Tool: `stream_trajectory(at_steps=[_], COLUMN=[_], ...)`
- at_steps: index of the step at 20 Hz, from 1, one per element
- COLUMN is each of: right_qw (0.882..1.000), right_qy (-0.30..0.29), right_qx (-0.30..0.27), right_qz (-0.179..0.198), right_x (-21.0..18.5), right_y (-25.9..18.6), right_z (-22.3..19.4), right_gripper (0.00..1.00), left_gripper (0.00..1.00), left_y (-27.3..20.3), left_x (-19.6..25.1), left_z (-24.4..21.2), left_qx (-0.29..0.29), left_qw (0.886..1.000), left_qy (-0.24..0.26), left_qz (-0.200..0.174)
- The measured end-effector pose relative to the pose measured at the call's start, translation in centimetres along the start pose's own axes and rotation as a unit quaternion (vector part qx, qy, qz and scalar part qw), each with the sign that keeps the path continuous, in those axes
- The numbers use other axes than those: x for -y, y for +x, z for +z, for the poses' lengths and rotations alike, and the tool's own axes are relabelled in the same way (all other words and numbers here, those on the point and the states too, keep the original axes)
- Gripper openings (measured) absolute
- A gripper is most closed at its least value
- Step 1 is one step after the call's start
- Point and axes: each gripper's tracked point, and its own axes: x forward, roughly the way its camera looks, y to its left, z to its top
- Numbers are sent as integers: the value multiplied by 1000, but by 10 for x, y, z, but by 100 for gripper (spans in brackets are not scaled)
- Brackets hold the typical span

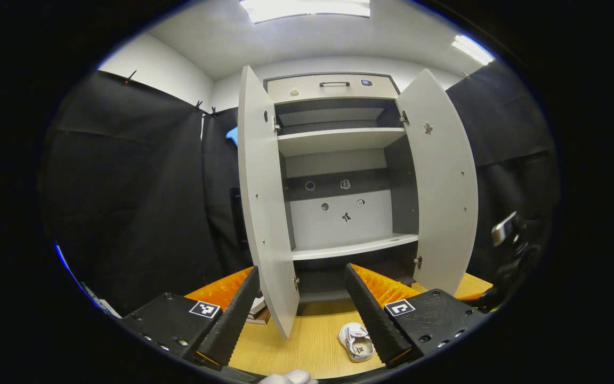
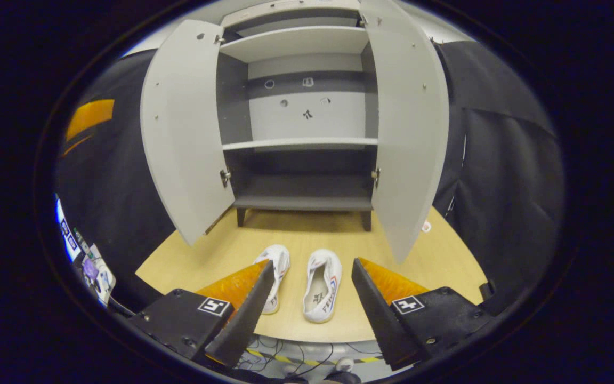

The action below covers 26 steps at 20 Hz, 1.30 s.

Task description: Grab one shoe with the right hand and put it into the shoe cabinet, grab the other shoe with the left hand and put it into the shoe cabinet; then close the right door with the right hand and the left door with the left hand.

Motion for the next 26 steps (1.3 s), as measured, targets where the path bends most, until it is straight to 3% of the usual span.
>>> stream_trajectory(at_steps=[7,17,18,19,20,21,25,26], right_qw=[996,992,992,992,992,992,992,993], right_qy=[24,23,28,32,36,34,34,31], right_qx=[-81,-118,-119,-119,-118,-118,-118,-111], right_qz=[4,-27,-27,-26,-23,-22,-23,-26], right_x=[-10,4,4,4,4,4,10,13], right_y=[72,182,191,199,207,215,236,237], right_z=[-71,-84,-83,-82,-80,-80,-82,-79], right_gripper=[84,82,76,78,60,66,64,60], left_gripper=[96,96,96,96,96,96,96,96], left_y=[-6,11,15,18,22,25,35,38], left_x=[-4,-6,-6,-5,-5,-6,-7,-7], left_z=[-3,-9,-10,-10,-12,-15,-14,-15], left_qx=[-3,-23,-24,-27,-31,-36,-45,-46], left_qw=[1000,1000,999,999,999,999,998,998], left_qy=[5,-2,-2,-2,-1,-1,-13,-12], left_qz=[6,19,20,22,23,25,40,43])
